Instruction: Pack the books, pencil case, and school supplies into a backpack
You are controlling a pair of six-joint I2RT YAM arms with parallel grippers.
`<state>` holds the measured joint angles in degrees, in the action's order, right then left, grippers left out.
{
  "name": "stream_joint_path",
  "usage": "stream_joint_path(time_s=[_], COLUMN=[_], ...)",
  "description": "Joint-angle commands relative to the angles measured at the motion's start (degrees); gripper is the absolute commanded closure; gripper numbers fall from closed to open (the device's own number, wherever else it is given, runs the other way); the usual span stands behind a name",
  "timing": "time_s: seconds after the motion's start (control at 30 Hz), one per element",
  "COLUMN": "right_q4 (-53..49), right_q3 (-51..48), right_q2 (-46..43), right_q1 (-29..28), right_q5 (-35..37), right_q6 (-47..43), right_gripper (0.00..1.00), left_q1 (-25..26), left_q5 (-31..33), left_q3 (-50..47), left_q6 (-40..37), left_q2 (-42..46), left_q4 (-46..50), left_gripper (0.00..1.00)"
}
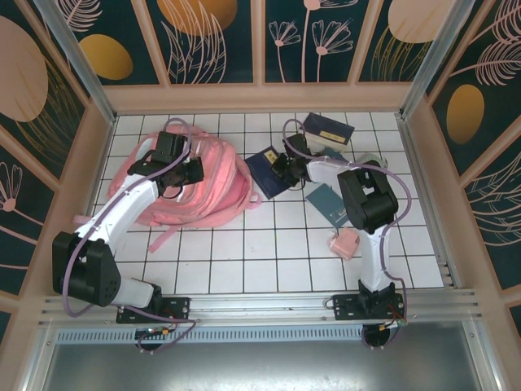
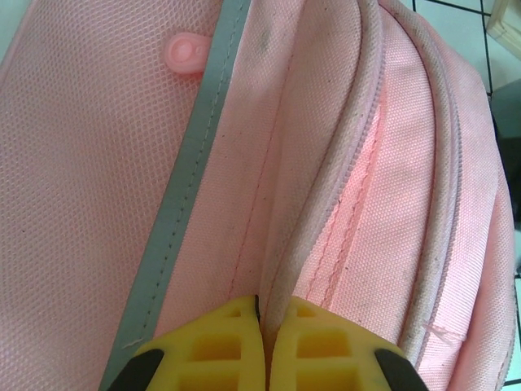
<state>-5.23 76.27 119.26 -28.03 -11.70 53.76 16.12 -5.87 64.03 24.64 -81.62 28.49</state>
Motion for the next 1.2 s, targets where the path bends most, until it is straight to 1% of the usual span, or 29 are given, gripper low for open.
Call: stream_joint_path(time_s=[0.0, 0.2, 0.33, 0.37, 0.43, 0.5, 0.57, 0.67, 0.73, 0.77, 0.8, 0.87, 0.93, 1.03, 1.17], right_q4=[-9.4, -8.53, -9.62, -10.41, -11.12, -11.55, -10.95, -10.5, -10.03, -9.56, -9.23, -8.45, -7.62, -7.39, -5.61], right_q3=[-7.42, -15.38, -16.03, -15.5, -14.29, -13.61, -13.77, -14.59, -15.99, -16.74, -17.53, -19.05, -20.01, -20.71, -21.3], right_q2=[-1.15, -9.85, -14.1, -14.92, -16.62, -18.15, -19.71, -21.75, -23.46, -24.33, -25.34, -27.15, -27.88, -26.89, -24.79], right_q1=[-2.84, -5.59, -5.64, -5.7, -5.55, -5.38, -5.04, -3.7, -3.61, -1.61, -1.06, -0.06, 1.21, 2.77, 3.77], right_q5=[1.87, 3.88, 4.94, 5.55, 6.34, 7.06, 7.08, 5.42, 4.9, 4.72, 4.75, 5.11, 3.56, 2.05, -1.12], right_q6=[2.71, 7.04, 4.79, 3.8, 0.33, -2.75, -6.17, -10.64, -13.09, -14.16, -15.55, -17.85, -20.41, -22.6, -24.87], right_gripper=[1.0, 1.0, 1.0, 1.0, 1.0, 1.0, 0.95, 0.82, 0.68, 0.62, 0.56, 0.47, 0.44, 0.44, 0.45], left_q1=[-0.34, -0.35, -0.34, -0.32, -0.39, -0.34, -0.26, 0.46, 2.08, 3.03, 4.57, 7.58, 10.85, 14.79, 18.08], left_q5=[3.18, 4.44, 3.76, 3.33, 2.28, 0.92, -0.64, -3.8, -5.26, -5.22, -4.87, -4.88, -6.05, -7.64, -6.89], left_q3=[-0.23, 0.69, 0.89, 1.01, 1.29, 1.45, 1.13, -0.49, -1.5, -1.62, -1.72, -2.18, -3.45, -6.08, -7.23], left_q6=[-1.02, -1.88, -1.52, -1.38, -0.68, 0.55, 2.32, 6.91, 9.96, 11.13, 12.38, 15.14, 19.02, 24.15, 28.57], left_q2=[-1.21, -4.21, -5.29, -5.38, -5.4, -4.93, -4.0, -2.09, -1.03, -0.67, -0.34, -0.02, -0.4, -2.21, -6.45], left_q4=[-0.98, -2.21, -2.89, -3.04, -3.02, -3.29, -3.84, -6.17, -7.81, -8.28, -8.69, -10.55, -13.86, -19.75, -22.8], left_gripper=[1.0, 1.0, 1.0, 0.98, 0.87, 0.81, 0.74, 0.7, 0.66, 0.65, 0.64, 0.63, 0.63, 0.63, 0.63])
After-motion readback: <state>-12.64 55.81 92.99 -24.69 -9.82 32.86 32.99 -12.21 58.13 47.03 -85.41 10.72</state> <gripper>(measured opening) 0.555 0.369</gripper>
